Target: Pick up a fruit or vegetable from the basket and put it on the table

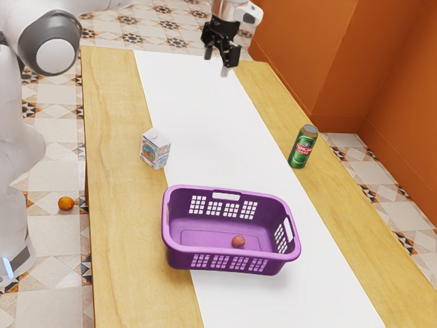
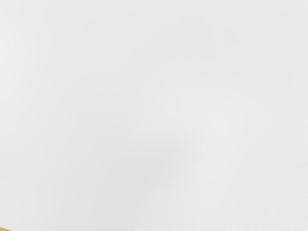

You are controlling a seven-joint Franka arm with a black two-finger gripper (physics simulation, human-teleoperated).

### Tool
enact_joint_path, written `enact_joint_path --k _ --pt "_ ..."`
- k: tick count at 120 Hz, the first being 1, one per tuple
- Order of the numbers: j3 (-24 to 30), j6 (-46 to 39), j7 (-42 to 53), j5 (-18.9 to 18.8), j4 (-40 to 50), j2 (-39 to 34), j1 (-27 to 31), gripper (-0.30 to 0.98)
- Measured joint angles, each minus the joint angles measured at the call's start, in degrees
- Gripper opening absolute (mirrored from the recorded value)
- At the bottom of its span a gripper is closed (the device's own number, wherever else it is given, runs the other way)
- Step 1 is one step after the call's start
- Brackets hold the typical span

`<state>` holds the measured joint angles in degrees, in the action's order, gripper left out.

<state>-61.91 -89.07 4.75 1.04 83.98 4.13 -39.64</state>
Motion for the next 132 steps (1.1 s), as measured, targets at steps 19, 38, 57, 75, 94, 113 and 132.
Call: enact_joint_path --k 19,38,57,75,94,113,132 --pt "-0.3 0.1 1.7 1.5 -0.1 0.2 -1.9 0.69" --pt "1.5 6.5 0.2 2.5 -15.0 -1.0 -1.8 0.69" --pt "14.7 13.0 -4.4 4.8 -16.8 -1.3 -2.6 0.69" --pt "16.8 13.1 -8.6 5.1 -3.9 -2.0 -11.7 0.68" --pt "24.2 8.2 -14.9 1.5 8.9 -11.9 -13.9 0.68" --pt "26.9 4.1 -21.3 3.5 8.2 -2.4 -15.5 0.68" --pt "26.6 0.5 -25.0 8.5 8.4 2.3 -10.7 0.68"
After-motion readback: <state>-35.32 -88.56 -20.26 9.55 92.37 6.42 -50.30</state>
